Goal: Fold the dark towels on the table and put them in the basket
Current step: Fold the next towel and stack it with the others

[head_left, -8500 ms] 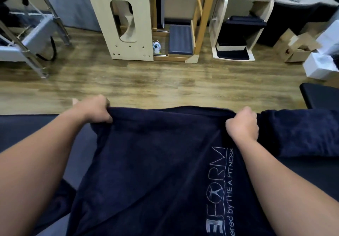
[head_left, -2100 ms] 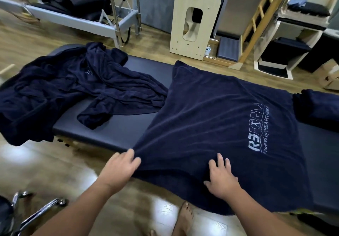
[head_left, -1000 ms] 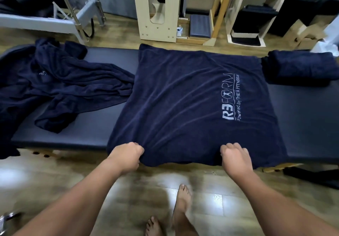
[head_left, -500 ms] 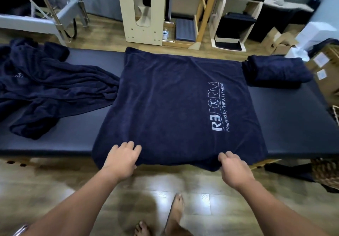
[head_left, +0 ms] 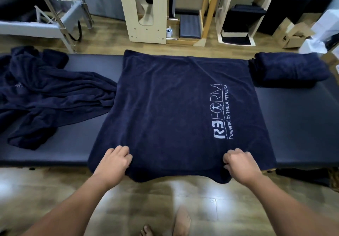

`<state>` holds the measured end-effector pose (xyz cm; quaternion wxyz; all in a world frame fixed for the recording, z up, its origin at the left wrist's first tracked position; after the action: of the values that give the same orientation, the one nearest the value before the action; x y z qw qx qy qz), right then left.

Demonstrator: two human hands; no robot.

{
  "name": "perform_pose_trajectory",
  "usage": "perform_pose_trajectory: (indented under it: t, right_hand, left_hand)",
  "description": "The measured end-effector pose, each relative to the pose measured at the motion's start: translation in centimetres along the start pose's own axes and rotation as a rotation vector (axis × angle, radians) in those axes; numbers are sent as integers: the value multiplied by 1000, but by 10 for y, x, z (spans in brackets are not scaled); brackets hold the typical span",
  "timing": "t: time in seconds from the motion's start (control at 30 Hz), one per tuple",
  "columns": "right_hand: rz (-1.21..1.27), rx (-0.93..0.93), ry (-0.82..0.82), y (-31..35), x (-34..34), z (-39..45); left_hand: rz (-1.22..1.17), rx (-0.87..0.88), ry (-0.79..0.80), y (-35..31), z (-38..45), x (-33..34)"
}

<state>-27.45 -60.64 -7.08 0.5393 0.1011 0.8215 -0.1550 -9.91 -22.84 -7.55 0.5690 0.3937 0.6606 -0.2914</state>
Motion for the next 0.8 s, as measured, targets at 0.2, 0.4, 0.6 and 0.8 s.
perform_pose_trajectory:
  t: [0.2,0.4,0.6,0.8]
  right_hand:
    - [165,19,92,-35,-64,41]
    - [222,248,-552,-32,-124,85]
    - [192,159,-153,0,-99,97]
    - [162,219,-43,2,-66,98]
  left_hand:
    - [-295,-197,-30,36,27,-46]
    - [-40,-434,-230,58,111,-125]
    - [42,-267,127,33,145,-105]
    - [104,-383,262,35,142,-74]
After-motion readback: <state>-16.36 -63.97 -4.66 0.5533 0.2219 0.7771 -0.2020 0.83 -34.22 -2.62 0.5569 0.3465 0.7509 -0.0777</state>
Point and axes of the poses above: each hand's wrist, its own z-axis towards the middle knuckle, its own x-axis out of the palm, y = z × x, the point moved 5 cm from there along z, towards the middle knuckle, and after that the axes turned 6 degrees about x, right-handed, at the moved point
